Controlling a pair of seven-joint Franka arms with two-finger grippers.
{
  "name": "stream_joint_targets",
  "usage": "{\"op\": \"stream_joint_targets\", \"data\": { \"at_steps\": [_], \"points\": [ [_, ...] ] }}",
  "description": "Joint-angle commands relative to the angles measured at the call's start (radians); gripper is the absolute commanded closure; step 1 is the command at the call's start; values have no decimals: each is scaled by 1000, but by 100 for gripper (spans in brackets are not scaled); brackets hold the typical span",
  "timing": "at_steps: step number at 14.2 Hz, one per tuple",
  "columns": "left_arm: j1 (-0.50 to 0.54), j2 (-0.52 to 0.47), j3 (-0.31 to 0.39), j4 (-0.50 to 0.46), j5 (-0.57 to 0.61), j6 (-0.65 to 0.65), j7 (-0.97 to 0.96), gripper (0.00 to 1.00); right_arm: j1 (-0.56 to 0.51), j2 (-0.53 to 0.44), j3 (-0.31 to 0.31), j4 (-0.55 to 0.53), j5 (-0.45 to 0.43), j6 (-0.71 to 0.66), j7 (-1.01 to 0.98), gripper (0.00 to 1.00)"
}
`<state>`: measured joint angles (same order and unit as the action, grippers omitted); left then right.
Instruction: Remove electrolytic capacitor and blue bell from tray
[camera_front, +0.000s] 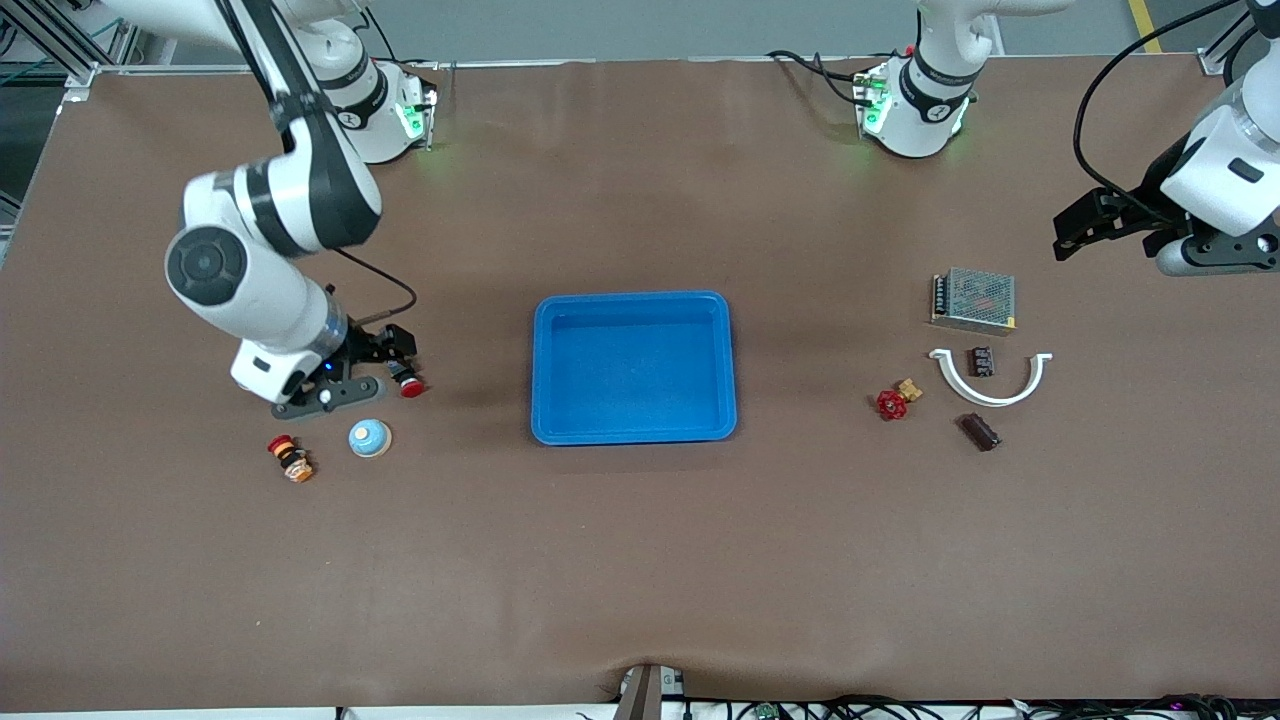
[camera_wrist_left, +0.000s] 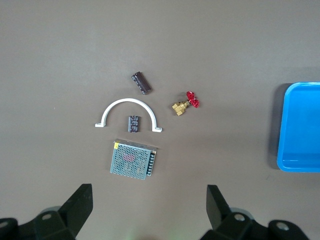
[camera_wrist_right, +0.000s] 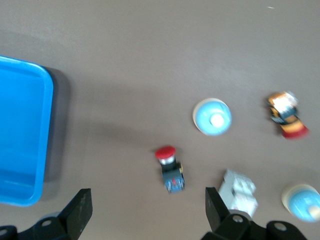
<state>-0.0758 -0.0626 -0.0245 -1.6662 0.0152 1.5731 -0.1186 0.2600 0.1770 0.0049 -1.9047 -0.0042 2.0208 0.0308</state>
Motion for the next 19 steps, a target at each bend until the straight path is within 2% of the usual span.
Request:
{"op": "stream_joint_targets", "data": {
  "at_steps": [1, 4, 8, 12, 16, 19],
  "points": [
    [1, 9, -2, 16, -14, -8, 4, 0, -8, -132, -2, -28, -25, -92, 40, 0],
    [1, 10, -2, 16, -14, -7, 5, 0, -37, -226, -6, -30, -27, -184, 40, 0],
    [1, 17, -2, 16, -12, -4, 7, 0, -82, -312, -10, -21, -27, -208, 41, 0],
    [-2, 21, -2, 16, -11, -1, 7, 0, -166, -312, -10, 102, -25, -303, 29, 0],
    [-2, 20, -2, 16, -11, -1, 7, 0, -215, -310, -11, 173, -26, -309, 26, 0],
    [-2, 20, -2, 16, -11, -4, 7, 0, -263, -297, -11, 271, -14, -307, 27, 0]
  ]
}}
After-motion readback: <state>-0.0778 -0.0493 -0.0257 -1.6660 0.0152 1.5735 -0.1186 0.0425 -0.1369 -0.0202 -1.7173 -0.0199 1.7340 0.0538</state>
